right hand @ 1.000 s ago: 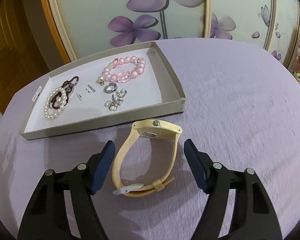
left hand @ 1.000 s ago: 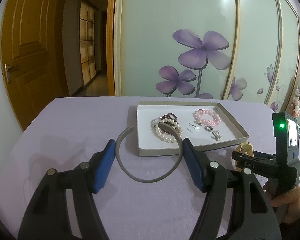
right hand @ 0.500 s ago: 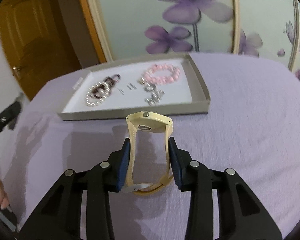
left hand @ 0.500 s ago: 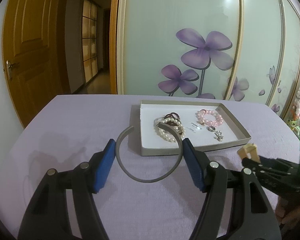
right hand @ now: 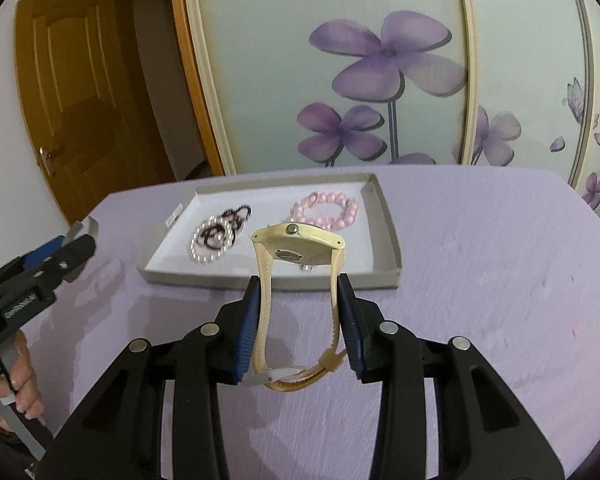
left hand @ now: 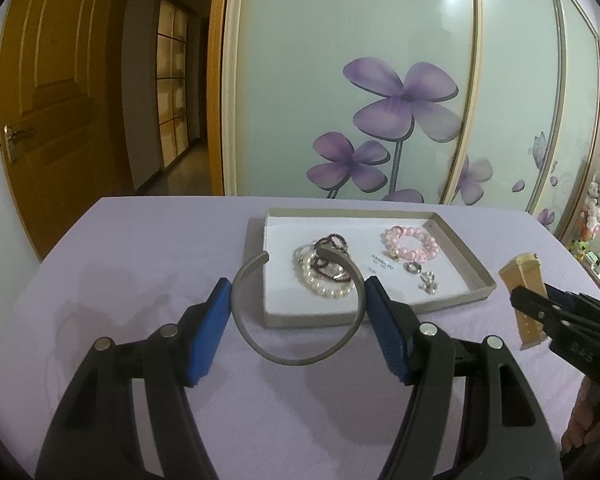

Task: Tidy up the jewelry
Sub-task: 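Carry the bangle and the yellow watch over the tray with both grippers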

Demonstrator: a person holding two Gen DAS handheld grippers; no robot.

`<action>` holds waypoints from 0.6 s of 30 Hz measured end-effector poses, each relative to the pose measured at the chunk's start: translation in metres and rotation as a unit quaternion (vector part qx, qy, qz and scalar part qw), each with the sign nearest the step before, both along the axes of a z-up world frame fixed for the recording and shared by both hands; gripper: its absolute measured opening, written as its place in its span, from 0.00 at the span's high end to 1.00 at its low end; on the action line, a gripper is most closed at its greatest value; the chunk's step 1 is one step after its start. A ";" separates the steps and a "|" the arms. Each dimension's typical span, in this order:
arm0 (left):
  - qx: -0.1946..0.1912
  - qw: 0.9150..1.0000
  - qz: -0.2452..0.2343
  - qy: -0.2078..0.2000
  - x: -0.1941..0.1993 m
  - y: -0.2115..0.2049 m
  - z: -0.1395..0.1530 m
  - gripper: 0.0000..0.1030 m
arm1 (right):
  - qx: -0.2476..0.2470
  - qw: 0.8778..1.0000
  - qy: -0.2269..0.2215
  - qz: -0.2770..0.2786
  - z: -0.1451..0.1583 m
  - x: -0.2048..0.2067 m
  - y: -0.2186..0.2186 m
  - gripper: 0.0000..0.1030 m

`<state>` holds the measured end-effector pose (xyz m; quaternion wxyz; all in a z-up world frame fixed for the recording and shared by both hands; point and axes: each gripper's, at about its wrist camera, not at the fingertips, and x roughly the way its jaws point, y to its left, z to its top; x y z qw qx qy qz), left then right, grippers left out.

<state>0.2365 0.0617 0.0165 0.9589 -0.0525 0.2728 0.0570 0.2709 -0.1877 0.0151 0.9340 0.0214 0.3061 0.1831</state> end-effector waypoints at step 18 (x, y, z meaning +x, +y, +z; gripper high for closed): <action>-0.006 0.999 -0.033 0.020 0.123 -0.019 -0.016 0.35 | 0.002 1.000 -0.026 0.005 -0.001 0.040 0.008 0.62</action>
